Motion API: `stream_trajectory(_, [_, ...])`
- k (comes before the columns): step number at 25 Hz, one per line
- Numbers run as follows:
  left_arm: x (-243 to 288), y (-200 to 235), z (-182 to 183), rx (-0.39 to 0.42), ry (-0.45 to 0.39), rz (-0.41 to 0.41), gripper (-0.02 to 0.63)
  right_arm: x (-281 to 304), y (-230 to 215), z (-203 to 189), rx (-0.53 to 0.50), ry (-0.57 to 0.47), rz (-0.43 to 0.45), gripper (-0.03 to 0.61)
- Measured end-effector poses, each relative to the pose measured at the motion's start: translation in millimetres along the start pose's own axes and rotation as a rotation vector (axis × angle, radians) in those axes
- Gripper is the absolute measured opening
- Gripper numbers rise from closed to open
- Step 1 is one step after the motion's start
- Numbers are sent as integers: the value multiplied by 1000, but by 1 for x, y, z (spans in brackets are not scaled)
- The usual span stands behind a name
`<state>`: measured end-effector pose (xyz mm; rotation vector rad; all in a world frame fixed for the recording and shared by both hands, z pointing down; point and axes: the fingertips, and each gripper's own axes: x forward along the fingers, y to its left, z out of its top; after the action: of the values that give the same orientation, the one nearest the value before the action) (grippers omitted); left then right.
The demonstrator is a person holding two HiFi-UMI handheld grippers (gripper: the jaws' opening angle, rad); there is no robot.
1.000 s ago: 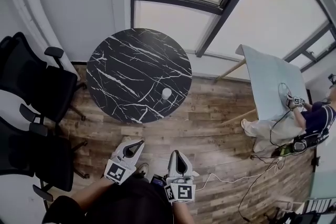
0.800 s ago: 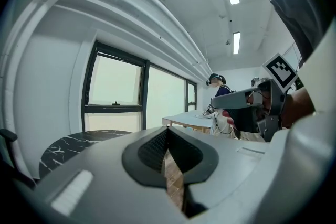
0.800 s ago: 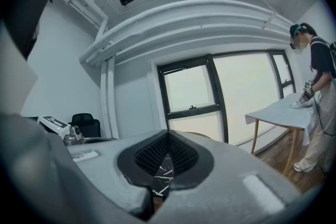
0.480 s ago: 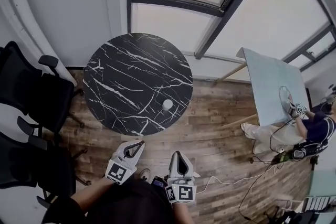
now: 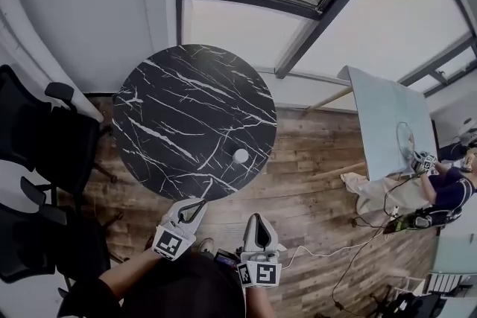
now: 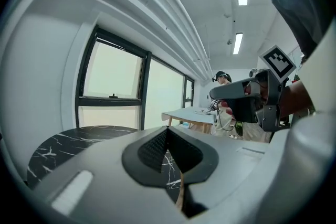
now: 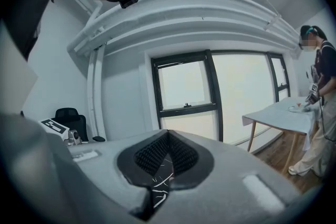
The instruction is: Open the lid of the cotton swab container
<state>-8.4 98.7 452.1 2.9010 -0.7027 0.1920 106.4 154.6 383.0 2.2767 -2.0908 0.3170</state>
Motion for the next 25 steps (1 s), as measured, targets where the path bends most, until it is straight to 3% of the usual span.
stream_trajectory(13, [19,32,-18,-3,12,-76,-2,39,6,-3,-10,15,-87,-2])
stream_trajectory(25, [55,36,-52,31,79,-12,-2,68,-16,-10,-3,33,-4,-2])
